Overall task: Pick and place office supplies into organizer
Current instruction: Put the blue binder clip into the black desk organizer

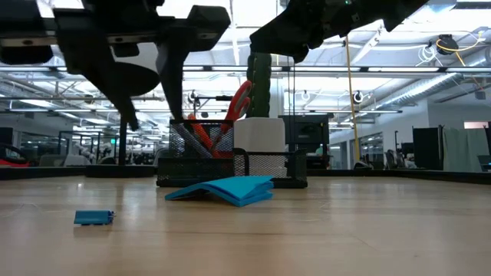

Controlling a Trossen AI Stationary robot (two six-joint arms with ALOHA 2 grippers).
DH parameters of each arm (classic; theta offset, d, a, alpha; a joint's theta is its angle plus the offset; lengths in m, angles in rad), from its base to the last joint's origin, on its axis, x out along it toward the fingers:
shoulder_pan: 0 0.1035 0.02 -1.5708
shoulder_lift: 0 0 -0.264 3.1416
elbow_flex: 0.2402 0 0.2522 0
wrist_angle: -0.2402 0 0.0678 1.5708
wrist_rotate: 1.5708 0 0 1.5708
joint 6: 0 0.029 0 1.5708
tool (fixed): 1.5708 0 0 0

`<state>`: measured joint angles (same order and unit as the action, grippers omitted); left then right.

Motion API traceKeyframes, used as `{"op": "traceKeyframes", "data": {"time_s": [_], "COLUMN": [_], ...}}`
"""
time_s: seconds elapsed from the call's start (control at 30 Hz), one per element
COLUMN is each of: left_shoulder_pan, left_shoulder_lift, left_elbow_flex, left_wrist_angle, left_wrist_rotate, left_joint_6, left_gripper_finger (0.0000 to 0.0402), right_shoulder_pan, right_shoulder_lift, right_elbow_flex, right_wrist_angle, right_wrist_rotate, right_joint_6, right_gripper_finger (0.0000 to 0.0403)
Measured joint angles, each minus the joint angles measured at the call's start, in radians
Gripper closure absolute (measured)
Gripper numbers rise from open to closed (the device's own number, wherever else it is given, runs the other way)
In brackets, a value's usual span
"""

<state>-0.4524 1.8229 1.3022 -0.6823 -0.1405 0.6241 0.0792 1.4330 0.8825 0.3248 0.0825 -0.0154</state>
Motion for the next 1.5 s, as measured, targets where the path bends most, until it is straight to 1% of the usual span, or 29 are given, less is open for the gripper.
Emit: {"op": "traceKeyframes", "data": {"time_s": [0.17,0.3,0.5,0.63,0.8,0.9,1.1,1.3,1.43,1.5], "left_shoulder_pan": [-0.003,-0.005,-0.036,-0.048,-0.052,-0.054,-0.066,-0.084,-0.087,-0.086], "left_shoulder_lift": [0.0,0.0,0.006,0.035,0.111,0.161,0.237,0.246,0.246,0.246], "left_elbow_flex": [0.0,0.0,0.008,0.068,0.17,0.199,0.223,0.224,0.224,0.224], "left_wrist_angle": [0.0,-0.001,0.009,-0.02,-0.097,-0.118,-0.132,-0.116,-0.107,-0.1], "left_wrist_rotate": [0.086,0.125,0.132,0.141,0.15,0.165,0.177,0.18,0.221,0.223], "left_joint_6": [0.055,0.061,0.119,0.119,0.153,0.196,0.218,0.231,0.231,0.234], "left_gripper_finger": [0.0231,0.0231,0.0231,0.0231,0.0232,0.0232,0.0232,0.0232,0.0232,0.0232], "right_shoulder_pan": [0.0,0.0,-0.001,-0.002,-0.002,-0.002,-0.002,-0.002,-0.002,-0.002], "right_shoulder_lift": [0.0,0.0,0.0,0.0,0.0,0.0,0.0,0.0,0.0,0.0], "right_elbow_flex": [0.0,0.0,0.0,0.0,0.0,0.0,0.0,0.0,0.0,0.0], "right_wrist_angle": [0.0,0.0,0.0,0.0,0.0,-0.002,-0.003,-0.003,-0.001,-0.001], "right_wrist_rotate": [0.0,0.0,0.0,0.0,0.0,0.0,0.0,0.0,0.0,0.0], "right_joint_6": [-0.001,-0.004,-0.004,-0.004,-0.004,0.001,0.003,0.002,0.003,0.003], "right_gripper_finger": [0.0273,0.0273,0.0273,0.0273,0.0273,0.0273,0.0273,0.0273,0.0273,0.0273]}}
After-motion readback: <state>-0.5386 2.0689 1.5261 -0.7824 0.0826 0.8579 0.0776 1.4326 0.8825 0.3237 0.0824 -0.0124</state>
